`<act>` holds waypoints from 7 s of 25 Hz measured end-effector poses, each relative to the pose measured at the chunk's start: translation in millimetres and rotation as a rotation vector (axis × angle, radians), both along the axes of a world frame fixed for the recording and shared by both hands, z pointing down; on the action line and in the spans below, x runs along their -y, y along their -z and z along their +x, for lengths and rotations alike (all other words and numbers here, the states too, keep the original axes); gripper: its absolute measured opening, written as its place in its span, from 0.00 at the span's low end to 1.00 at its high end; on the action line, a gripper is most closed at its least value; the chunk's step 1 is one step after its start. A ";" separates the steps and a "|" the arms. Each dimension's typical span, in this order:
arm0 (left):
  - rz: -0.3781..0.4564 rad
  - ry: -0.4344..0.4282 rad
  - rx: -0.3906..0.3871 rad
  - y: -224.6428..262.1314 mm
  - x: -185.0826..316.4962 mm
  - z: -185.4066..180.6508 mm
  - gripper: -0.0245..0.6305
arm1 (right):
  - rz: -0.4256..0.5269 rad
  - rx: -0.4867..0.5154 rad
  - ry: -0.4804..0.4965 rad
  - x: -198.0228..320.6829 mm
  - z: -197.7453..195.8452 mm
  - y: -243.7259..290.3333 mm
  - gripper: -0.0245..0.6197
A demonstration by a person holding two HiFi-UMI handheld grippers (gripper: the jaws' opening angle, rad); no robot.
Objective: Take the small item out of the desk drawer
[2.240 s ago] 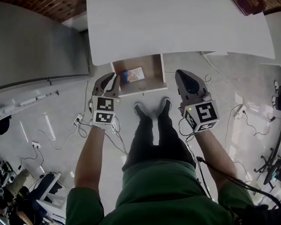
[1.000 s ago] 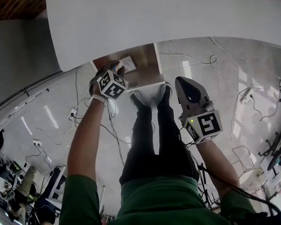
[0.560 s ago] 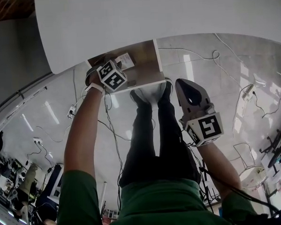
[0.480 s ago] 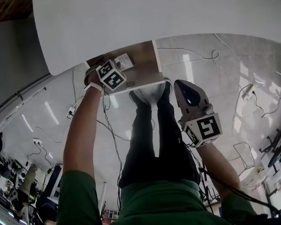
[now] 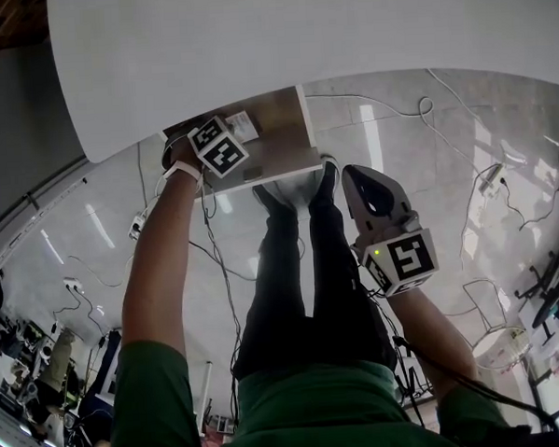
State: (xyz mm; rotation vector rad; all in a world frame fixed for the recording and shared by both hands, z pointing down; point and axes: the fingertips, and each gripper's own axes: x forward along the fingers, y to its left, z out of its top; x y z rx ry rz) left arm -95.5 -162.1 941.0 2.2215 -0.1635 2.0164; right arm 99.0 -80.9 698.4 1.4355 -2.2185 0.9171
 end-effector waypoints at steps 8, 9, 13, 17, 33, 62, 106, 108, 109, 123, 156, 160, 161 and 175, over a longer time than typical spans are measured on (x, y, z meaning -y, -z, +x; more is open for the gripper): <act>0.004 -0.057 -0.034 3.0 -3.2 2.1 0.18 | -0.003 0.001 0.015 1.1 -5.4 -2.0 0.05; 0.011 -0.078 -0.037 4.1 -4.1 2.8 0.15 | -0.005 0.000 0.015 0.6 -5.5 -1.5 0.05; 0.026 -0.121 -0.040 10.1 -5.1 2.6 0.12 | -0.016 0.005 -0.005 -3.9 -4.7 -1.6 0.05; 0.044 -0.137 -0.042 14.5 -6.6 3.7 0.10 | -0.017 0.011 -0.006 -5.3 -6.9 -1.9 0.05; 0.112 0.109 -0.191 62.7 -10.1 7.5 0.08 | 0.006 0.024 0.020 -10.2 -27.6 20.9 0.05; 0.284 0.170 -0.360 234.7 -16.4 16.7 0.07 | 0.132 -0.014 0.091 3.4 -46.4 117.9 0.05; -0.093 1.027 -0.863 355.3 123.9 -6.9 0.07 | 0.207 -0.069 0.007 40.4 -15.4 218.9 0.05; -0.106 1.053 -0.861 350.4 129.9 -8.7 0.07 | 0.198 -0.071 0.001 39.2 -14.6 215.3 0.05; -0.112 1.061 -0.860 348.3 132.2 -8.9 0.07 | 0.194 -0.072 -0.003 39.0 -14.5 213.7 0.05; -0.115 1.222 -0.790 313.4 144.0 -17.6 0.07 | 0.193 -0.082 -0.001 47.4 -18.3 215.8 0.05; 0.562 1.075 -1.065 584.9 80.2 -94.9 0.08 | 0.457 -0.056 0.073 85.7 -42.6 348.5 0.05; 0.635 0.995 -1.120 626.6 52.1 -87.2 0.08 | 0.492 -0.028 0.058 88.4 -47.2 376.0 0.05; 0.653 0.979 -1.130 634.8 45.8 -85.5 0.08 | 0.500 -0.022 0.056 88.1 -48.5 382.1 0.05; 0.844 0.830 -1.204 713.3 -8.4 -63.3 0.08 | 0.677 -0.050 0.075 71.5 -68.0 460.9 0.04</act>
